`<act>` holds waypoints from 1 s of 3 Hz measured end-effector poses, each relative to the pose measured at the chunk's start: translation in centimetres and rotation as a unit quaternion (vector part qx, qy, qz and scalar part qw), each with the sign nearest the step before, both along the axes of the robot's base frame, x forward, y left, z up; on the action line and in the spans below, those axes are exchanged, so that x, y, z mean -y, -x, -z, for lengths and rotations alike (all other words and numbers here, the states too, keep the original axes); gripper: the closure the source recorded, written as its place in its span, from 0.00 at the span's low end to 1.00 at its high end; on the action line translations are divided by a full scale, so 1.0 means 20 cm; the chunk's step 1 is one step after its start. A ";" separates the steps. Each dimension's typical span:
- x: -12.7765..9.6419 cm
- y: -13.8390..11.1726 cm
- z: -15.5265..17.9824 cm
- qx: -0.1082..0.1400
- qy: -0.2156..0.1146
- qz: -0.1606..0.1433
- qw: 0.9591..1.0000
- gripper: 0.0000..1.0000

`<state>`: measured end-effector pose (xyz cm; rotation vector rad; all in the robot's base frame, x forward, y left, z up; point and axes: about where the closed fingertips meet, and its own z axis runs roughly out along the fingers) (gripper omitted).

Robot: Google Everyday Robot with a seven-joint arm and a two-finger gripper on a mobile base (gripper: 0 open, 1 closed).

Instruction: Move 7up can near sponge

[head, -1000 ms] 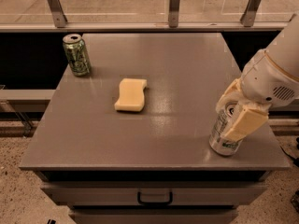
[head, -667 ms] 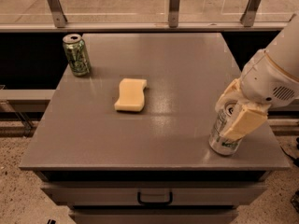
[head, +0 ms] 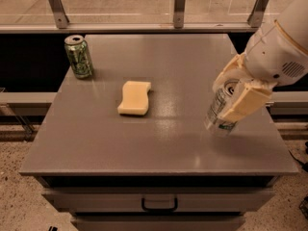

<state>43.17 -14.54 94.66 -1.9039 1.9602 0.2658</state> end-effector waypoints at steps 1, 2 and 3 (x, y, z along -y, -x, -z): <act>-0.14 -0.11 -0.12 0.025 -0.008 -0.025 0.999 1.00; -0.33 -0.22 -0.17 0.032 -0.024 -0.057 0.998 1.00; -0.51 -0.30 -0.14 0.029 -0.023 -0.087 0.996 1.00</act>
Offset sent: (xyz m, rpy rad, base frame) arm 0.0694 0.1112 0.0426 0.0881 -0.0684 0.1991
